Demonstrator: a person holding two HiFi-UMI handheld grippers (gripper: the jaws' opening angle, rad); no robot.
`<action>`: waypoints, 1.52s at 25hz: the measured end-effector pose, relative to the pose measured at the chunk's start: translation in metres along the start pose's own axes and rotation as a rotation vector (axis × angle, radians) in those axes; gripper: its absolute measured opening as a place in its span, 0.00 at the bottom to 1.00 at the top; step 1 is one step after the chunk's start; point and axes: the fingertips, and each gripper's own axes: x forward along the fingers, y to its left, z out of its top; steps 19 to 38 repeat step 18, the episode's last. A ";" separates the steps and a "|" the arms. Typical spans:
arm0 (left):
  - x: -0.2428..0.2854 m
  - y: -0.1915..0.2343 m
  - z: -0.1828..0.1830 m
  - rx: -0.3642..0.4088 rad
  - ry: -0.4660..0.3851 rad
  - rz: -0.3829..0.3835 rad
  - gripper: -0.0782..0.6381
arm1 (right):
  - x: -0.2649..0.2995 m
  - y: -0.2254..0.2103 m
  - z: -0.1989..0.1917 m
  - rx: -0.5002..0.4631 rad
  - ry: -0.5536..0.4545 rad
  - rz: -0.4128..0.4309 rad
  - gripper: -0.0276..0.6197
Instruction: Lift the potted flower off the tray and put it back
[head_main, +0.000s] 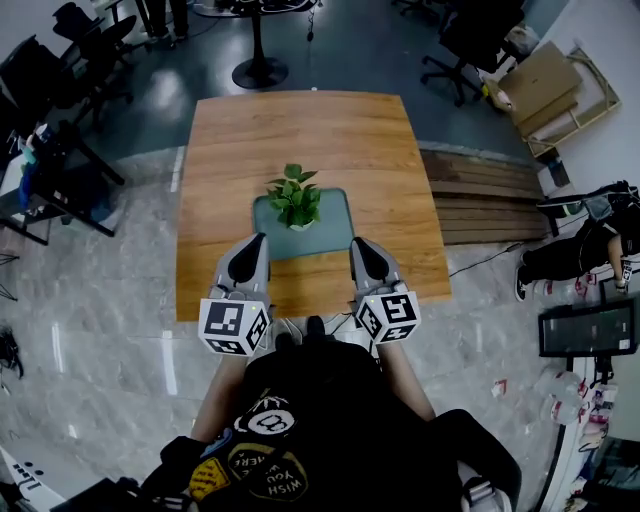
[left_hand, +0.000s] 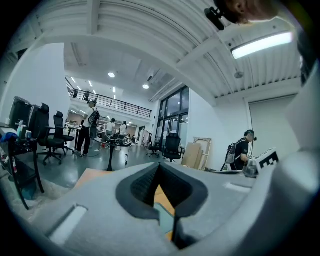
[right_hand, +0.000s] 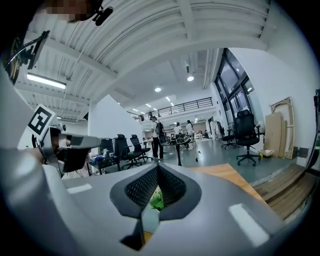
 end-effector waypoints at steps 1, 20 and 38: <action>0.000 0.000 0.001 -0.007 -0.004 -0.003 0.11 | 0.001 0.000 0.002 0.001 -0.003 0.004 0.05; 0.003 0.001 -0.022 -0.019 0.041 -0.019 0.11 | 0.005 0.008 0.009 0.006 -0.019 0.043 0.05; 0.003 0.001 -0.022 -0.019 0.041 -0.019 0.11 | 0.005 0.008 0.009 0.006 -0.019 0.043 0.05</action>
